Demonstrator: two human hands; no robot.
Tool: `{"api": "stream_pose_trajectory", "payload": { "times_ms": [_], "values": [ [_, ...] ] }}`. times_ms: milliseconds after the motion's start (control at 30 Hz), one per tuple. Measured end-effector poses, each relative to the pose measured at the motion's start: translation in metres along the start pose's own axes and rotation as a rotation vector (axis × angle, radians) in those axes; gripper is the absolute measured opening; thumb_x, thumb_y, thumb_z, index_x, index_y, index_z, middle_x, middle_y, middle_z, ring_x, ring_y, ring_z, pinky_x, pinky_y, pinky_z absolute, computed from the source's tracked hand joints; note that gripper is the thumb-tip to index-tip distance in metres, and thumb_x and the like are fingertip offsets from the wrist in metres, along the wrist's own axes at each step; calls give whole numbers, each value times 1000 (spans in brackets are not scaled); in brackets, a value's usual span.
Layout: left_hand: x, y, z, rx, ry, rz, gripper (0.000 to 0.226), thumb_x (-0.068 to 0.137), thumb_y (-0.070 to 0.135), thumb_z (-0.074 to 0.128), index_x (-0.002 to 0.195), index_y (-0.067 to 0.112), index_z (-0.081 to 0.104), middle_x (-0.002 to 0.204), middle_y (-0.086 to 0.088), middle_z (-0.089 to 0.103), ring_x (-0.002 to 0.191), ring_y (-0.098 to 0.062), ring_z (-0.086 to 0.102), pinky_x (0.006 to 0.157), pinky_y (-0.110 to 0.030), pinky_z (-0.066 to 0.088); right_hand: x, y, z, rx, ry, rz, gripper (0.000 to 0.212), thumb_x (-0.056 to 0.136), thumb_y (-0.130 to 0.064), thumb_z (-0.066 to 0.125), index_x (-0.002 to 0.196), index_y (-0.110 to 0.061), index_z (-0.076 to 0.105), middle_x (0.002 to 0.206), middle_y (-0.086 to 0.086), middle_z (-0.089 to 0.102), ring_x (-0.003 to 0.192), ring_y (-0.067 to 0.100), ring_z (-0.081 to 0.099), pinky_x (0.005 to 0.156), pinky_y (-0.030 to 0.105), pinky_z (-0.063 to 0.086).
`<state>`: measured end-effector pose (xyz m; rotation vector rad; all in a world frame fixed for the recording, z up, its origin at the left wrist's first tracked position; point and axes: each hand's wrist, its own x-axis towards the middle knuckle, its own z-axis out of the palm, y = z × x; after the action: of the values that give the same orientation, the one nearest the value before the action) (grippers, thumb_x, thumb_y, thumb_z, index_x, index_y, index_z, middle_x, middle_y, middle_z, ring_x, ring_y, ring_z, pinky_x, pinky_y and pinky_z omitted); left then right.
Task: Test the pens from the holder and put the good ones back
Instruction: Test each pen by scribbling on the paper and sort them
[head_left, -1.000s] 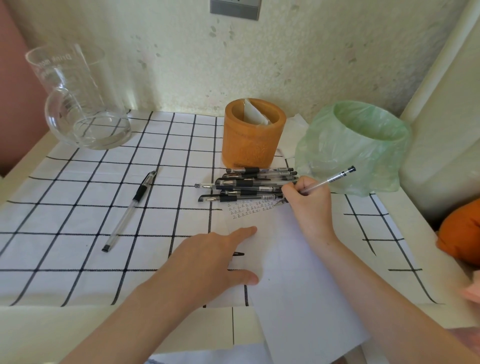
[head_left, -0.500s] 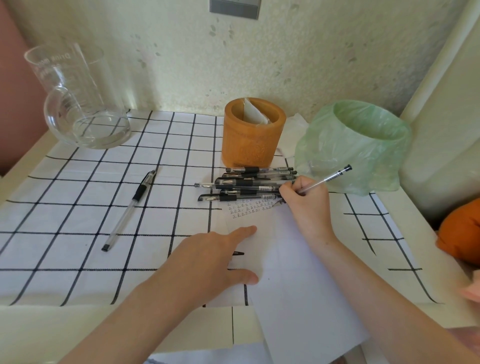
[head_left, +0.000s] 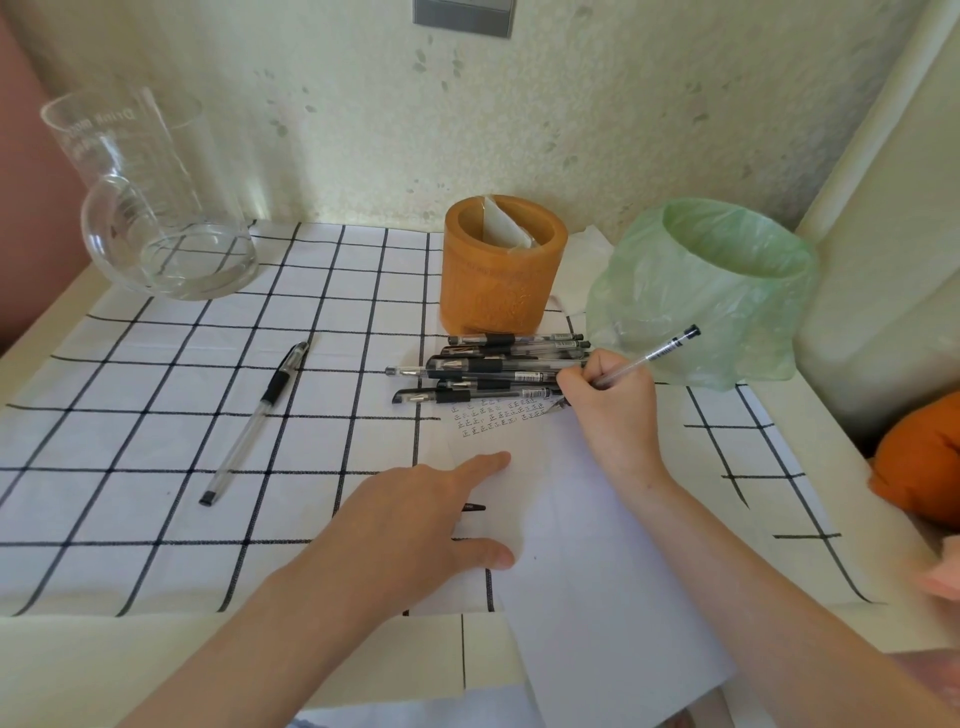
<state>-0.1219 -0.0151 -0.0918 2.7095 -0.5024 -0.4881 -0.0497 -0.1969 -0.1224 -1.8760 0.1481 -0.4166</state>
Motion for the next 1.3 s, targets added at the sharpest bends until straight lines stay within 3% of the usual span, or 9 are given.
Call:
{"api": "stream_pose_trajectory", "payload": {
  "times_ms": [267, 367, 467, 567, 633, 700, 900, 1167, 1300],
  "values": [
    [-2, 0, -1, -2, -30, -10, 74, 77, 63, 56, 137, 56, 14, 68, 13, 39, 75, -10, 44, 58, -19, 34, 1, 0, -1, -21, -21, 28, 40, 76, 5, 58, 51, -15, 33, 37, -12, 30, 41, 4, 27, 42, 13, 21],
    [-2, 0, -1, -36, -19, 2, 71, 80, 61, 53, 139, 52, 15, 68, 11, 42, 70, -8, 45, 56, -18, 34, 4, -4, -4, 95, -18, 125, 39, 80, 2, 57, 51, -15, 37, 40, -9, 33, 40, 7, 27, 42, 20, 23],
    [-3, 1, -5, -256, 64, 13, 51, 94, 47, 38, 140, 43, 18, 72, 7, 50, 61, -6, 45, 62, -23, 40, 4, -14, -9, 268, -34, 207, 37, 87, -5, 60, 58, -11, 39, 37, -6, 30, 34, 10, 25, 40, 20, 21],
    [1, 0, -11, -539, 150, 19, 43, 100, 22, 28, 141, 35, 22, 85, -1, 55, 72, -18, 51, 72, -29, 43, -3, -32, -13, 341, -160, 209, 35, 87, -18, 66, 61, -9, 45, 36, -3, 37, 33, 10, 30, 37, 18, 24],
    [5, -2, -13, -622, 210, 35, 48, 99, 13, 30, 143, 32, 22, 86, 7, 55, 83, -12, 55, 70, -17, 41, -9, -41, -15, 408, -262, 253, 28, 82, -26, 69, 67, -7, 54, 42, -1, 45, 37, 11, 37, 38, 18, 27],
    [5, -2, -15, -742, 266, 34, 51, 97, 7, 37, 142, 30, 26, 87, 10, 60, 81, -4, 57, 66, -10, 42, -13, -48, -17, 484, -364, 309, 26, 78, -31, 67, 75, -5, 63, 50, 2, 50, 44, 12, 42, 41, 18, 32],
    [1, 0, -20, -912, 366, 54, 59, 89, -1, 53, 138, 26, 33, 85, 4, 70, 76, -4, 65, 75, -23, 55, -21, -55, -15, 490, -431, 296, 27, 93, -20, 56, 73, -5, 68, 52, 5, 50, 45, 13, 42, 40, 19, 32],
    [0, 5, -21, -930, 343, 54, 60, 88, 1, 55, 137, 27, 33, 87, 4, 71, 79, -4, 65, 74, -14, 52, -26, -57, -7, 395, -492, 254, 30, 93, -19, 56, 68, -10, 69, 50, 4, 50, 43, 14, 42, 39, 19, 31],
    [0, 6, -19, -894, 332, 52, 56, 88, 1, 56, 135, 27, 38, 86, 6, 70, 76, -4, 66, 72, -15, 53, -32, -59, -2, 348, -601, 242, 23, 94, -18, 55, 78, -5, 66, 49, 2, 53, 43, 13, 45, 41, 19, 32]
  ]
}}
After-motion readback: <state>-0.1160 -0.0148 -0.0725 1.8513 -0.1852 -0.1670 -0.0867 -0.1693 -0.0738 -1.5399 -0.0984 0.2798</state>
